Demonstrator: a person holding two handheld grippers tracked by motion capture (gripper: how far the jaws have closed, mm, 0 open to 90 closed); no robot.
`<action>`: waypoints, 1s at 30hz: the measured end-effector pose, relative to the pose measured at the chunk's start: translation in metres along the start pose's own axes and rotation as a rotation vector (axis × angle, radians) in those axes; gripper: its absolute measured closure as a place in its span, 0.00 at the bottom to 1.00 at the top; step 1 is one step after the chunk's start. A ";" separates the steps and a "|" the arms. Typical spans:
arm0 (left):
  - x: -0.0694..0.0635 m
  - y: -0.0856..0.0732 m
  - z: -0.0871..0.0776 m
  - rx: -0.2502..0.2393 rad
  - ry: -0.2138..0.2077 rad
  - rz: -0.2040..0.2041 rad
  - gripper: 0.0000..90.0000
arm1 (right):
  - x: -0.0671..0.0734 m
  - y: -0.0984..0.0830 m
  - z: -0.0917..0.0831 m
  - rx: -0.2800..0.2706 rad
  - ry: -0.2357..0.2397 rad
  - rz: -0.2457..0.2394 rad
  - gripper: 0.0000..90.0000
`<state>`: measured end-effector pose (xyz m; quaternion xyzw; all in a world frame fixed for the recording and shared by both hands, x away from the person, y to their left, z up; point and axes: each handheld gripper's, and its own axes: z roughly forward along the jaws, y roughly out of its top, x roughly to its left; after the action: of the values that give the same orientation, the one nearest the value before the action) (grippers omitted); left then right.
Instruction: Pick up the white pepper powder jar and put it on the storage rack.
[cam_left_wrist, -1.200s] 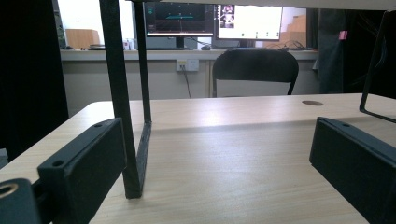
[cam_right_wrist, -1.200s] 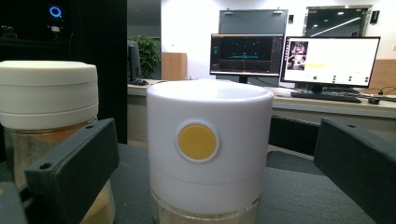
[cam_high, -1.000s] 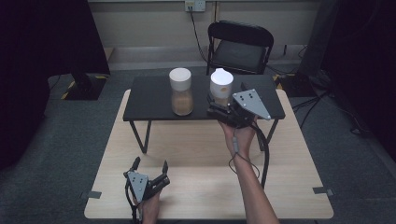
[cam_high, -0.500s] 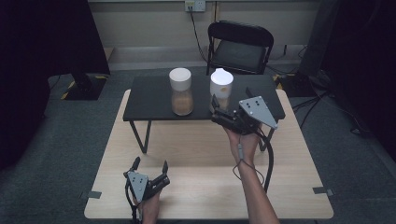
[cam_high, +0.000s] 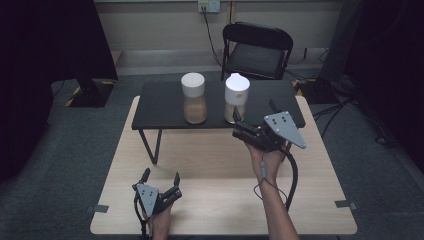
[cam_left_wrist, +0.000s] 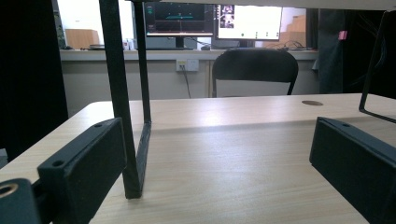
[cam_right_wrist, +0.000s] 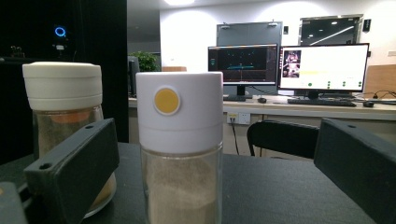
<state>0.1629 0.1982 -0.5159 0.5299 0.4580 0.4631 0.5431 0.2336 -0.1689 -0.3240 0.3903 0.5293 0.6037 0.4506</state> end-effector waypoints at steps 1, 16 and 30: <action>0.000 0.000 0.000 0.000 0.000 0.000 0.04 | 0.000 -0.001 -0.001 0.001 -0.001 -0.002 0.00; 0.000 0.000 0.000 0.000 0.000 0.000 0.04 | 0.003 -0.012 -0.024 -0.019 -0.019 -0.046 0.00; 0.000 0.000 0.000 0.000 0.000 0.000 0.04 | -0.001 -0.032 -0.050 -0.022 -0.031 -0.043 0.00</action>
<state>0.1629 0.1982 -0.5159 0.5299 0.4579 0.4632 0.5431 0.1904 -0.1829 -0.3623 0.3830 0.5237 0.5939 0.4758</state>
